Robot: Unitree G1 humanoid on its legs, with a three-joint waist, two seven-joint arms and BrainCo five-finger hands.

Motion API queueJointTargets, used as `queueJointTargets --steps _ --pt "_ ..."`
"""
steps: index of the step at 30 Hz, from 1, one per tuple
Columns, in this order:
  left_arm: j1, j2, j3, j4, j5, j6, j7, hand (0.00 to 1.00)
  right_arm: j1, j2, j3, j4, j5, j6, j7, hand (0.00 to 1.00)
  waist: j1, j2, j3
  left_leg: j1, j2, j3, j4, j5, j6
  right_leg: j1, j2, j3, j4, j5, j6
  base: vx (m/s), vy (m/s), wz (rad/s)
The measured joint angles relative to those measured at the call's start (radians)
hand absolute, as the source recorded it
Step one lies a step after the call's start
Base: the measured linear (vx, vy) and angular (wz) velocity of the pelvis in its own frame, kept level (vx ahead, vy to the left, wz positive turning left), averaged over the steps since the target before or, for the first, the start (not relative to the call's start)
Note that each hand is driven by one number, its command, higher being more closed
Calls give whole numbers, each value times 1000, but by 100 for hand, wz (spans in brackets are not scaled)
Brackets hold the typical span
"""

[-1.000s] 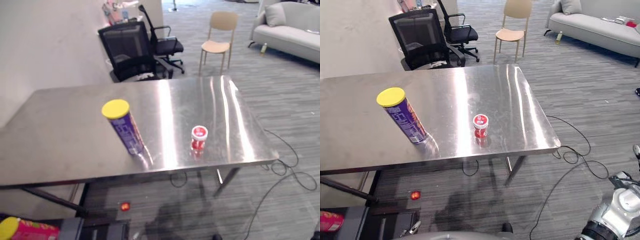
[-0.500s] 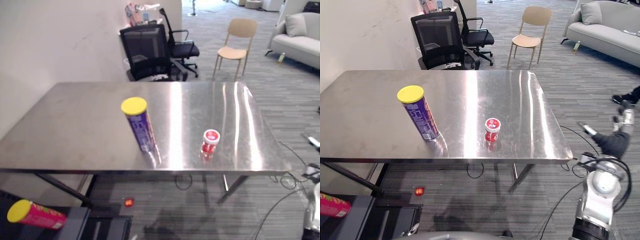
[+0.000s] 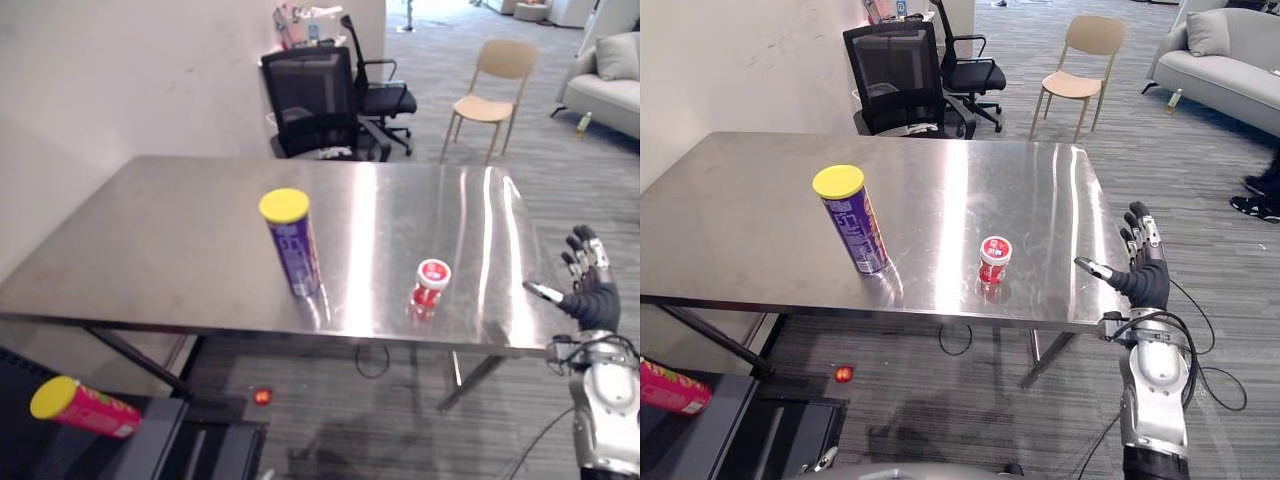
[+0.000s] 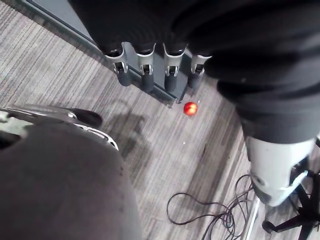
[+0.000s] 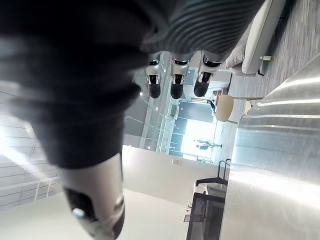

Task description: Put the gum and the chips on the shelf.

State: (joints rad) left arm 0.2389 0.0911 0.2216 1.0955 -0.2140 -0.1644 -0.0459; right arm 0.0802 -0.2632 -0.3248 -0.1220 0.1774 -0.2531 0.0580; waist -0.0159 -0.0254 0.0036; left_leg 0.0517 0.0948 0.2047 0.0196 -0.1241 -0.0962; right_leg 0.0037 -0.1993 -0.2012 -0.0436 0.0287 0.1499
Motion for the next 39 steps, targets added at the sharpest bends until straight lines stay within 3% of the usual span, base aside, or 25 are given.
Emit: queueJointTargets --steps 12,39 --pt "-4 6 -12 0 41 0 0 0 80 9 100 -64 41 1 85 0 0 -5 26 -12 0 -15 1 4 0 0 1 -13 -3 -1 -1 -1 -3 3" --pt "-11 25 -30 1 80 1 2 0 -31 40 128 139 36 27 16 0 32 -11 47 -43 -1 -52 0 21 0 -14 -1 -43 8 -3 -4 -3 -2 3"
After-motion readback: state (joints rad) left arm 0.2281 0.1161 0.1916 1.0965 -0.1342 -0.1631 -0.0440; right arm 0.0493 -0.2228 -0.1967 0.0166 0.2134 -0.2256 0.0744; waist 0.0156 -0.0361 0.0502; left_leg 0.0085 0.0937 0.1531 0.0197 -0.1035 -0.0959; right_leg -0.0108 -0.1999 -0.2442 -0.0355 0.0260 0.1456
